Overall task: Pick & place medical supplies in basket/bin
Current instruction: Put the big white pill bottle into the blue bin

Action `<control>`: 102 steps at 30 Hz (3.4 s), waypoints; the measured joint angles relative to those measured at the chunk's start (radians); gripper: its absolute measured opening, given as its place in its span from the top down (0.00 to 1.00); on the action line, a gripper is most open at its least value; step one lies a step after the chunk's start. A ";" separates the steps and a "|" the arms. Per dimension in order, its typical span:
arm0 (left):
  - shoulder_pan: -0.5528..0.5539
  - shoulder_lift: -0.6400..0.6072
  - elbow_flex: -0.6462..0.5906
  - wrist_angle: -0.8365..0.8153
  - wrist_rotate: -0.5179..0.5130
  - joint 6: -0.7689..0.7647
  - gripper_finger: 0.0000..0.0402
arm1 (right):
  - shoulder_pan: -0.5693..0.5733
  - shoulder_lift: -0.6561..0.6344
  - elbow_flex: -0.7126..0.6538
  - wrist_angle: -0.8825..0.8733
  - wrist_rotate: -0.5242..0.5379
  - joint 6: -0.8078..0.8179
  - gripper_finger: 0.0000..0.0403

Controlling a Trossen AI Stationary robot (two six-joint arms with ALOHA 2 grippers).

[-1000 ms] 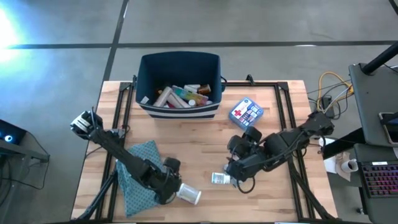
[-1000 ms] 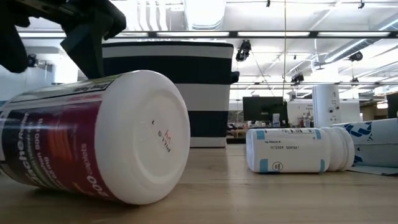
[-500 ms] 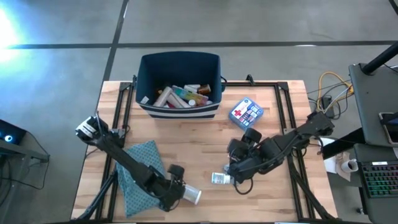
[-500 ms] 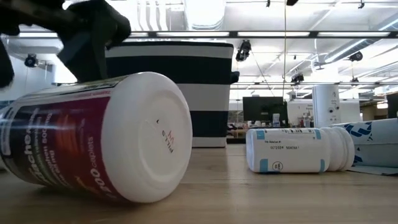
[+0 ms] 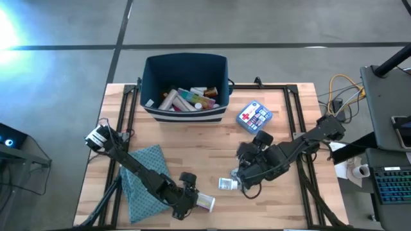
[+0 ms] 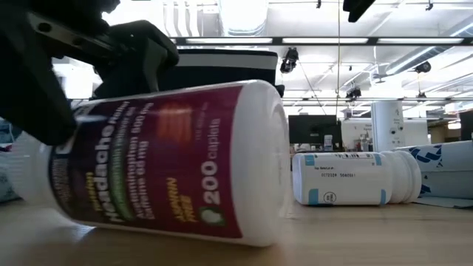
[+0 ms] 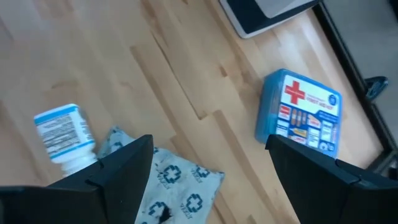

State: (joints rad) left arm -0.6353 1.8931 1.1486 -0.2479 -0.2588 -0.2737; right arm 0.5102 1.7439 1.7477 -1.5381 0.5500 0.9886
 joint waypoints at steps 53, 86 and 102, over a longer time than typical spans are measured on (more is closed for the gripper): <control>0.068 -0.011 -0.060 -0.184 0.045 -0.348 0.26 | -0.014 -0.003 0.000 -0.033 0.135 0.002 0.22; 0.290 -0.269 0.465 -0.854 -0.601 -0.047 0.29 | -0.013 -0.003 0.000 -0.033 0.133 -0.001 0.22; 1.106 -0.261 0.650 -0.896 0.041 0.119 0.29 | -0.014 -0.056 0.000 -0.033 0.184 0.050 0.22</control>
State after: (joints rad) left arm 0.4709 1.6321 1.7983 -1.1441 -0.2174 -0.1548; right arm 0.4965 1.6877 1.7474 -1.5711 0.7338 1.0385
